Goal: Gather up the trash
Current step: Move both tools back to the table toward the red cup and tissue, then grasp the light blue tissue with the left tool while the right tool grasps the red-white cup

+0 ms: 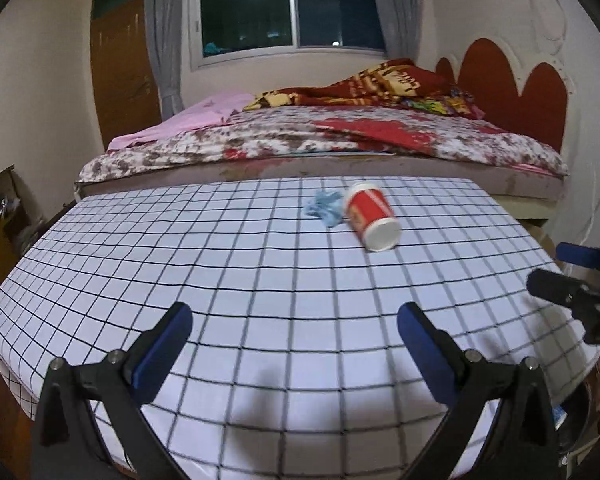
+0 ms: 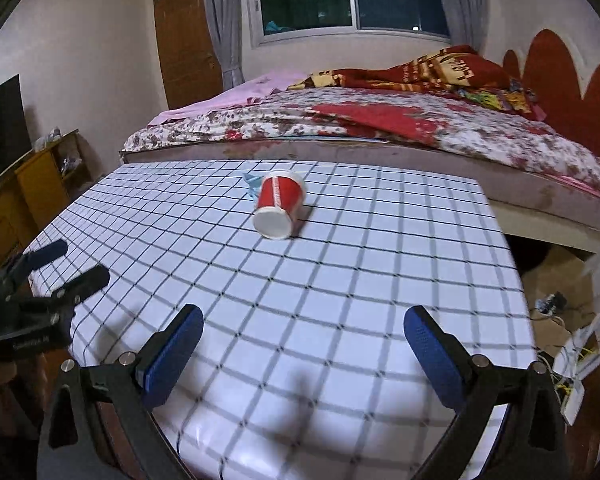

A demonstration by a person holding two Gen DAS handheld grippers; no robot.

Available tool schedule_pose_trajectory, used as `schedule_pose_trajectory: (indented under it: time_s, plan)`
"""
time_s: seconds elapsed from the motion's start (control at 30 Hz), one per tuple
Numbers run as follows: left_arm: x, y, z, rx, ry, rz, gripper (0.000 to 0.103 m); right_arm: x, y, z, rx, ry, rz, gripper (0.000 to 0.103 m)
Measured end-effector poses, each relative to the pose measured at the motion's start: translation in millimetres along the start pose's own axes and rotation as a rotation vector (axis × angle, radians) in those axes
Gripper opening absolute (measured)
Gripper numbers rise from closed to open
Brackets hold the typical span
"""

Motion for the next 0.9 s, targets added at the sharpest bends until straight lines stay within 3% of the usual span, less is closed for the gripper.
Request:
schedule_pose_trajectory:
  time_s: [0.33, 0.5, 0.53, 0.57, 0.6, 0.9]
  plan:
    - [-34, 66, 27, -0.026, -0.025, 0.016, 0.102, -25, 104, 61, -0.037, -0.012, 0.043, 0.102]
    - [-39, 102, 43, -0.04, -0.037, 0.002, 0.102, -26, 166, 81, -0.111, -0.006, 0.05, 0.101]
    - [-37, 109, 47, -0.041, -0.032, -0.004, 0.102, -24, 176, 82, -0.134, -0.004, 0.053, 0.096]
    - [-33, 117, 51, -0.042, -0.026, -0.012, 0.102, -21, 189, 82, -0.168, -0.006, 0.072, 0.073]
    - [-30, 123, 53, -0.047, -0.023, -0.019, 0.102, -20, 195, 81, -0.186, -0.01, 0.09, 0.062]
    - [16, 186, 87, -0.095, -0.048, -0.105, 0.102, 57, 185, 108, -0.128, 0.012, -0.007, 0.061]
Point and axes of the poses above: each gripper's, at about its wrist camera, not at the fingertips, and y roughly the way its jaws point, x to its right, z to its top, the point moved 9 cm from there along y, roughly the way its jaws point, and after that the axes turned 5 degrees about -x, right-handed, at the moved point
